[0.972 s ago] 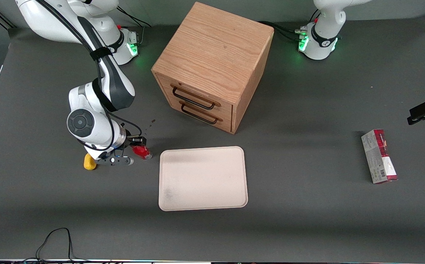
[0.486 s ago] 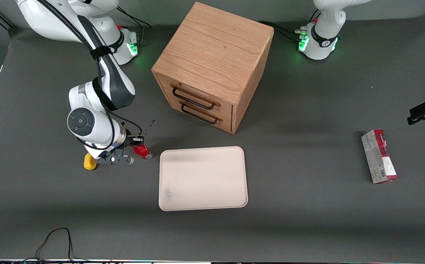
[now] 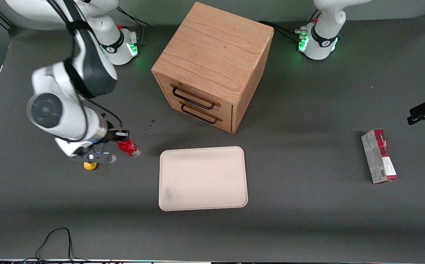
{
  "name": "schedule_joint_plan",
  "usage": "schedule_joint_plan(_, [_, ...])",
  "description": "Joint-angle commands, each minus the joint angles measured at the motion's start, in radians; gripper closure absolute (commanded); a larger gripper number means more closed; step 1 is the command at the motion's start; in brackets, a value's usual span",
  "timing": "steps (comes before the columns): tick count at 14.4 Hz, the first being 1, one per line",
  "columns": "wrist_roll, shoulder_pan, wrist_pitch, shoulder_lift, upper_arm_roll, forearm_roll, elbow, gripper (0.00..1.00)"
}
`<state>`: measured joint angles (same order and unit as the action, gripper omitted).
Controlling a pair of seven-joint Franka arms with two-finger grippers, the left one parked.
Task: Place coke bottle on tray
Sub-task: 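Close the right gripper around the bottle's body and lift it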
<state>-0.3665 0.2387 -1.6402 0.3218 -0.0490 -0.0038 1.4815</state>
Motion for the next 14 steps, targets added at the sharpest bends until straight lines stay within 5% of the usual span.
schedule_joint_plan(1, [-0.022,-0.013,0.193,0.069,0.000,0.010,-0.256,1.00])
schedule_joint_plan(5, [-0.023,-0.045,0.304,0.206,0.000,0.018,-0.539,1.00])
schedule_joint_plan(14, [-0.159,-0.024,0.176,0.353,-0.025,0.016,-0.624,1.00])
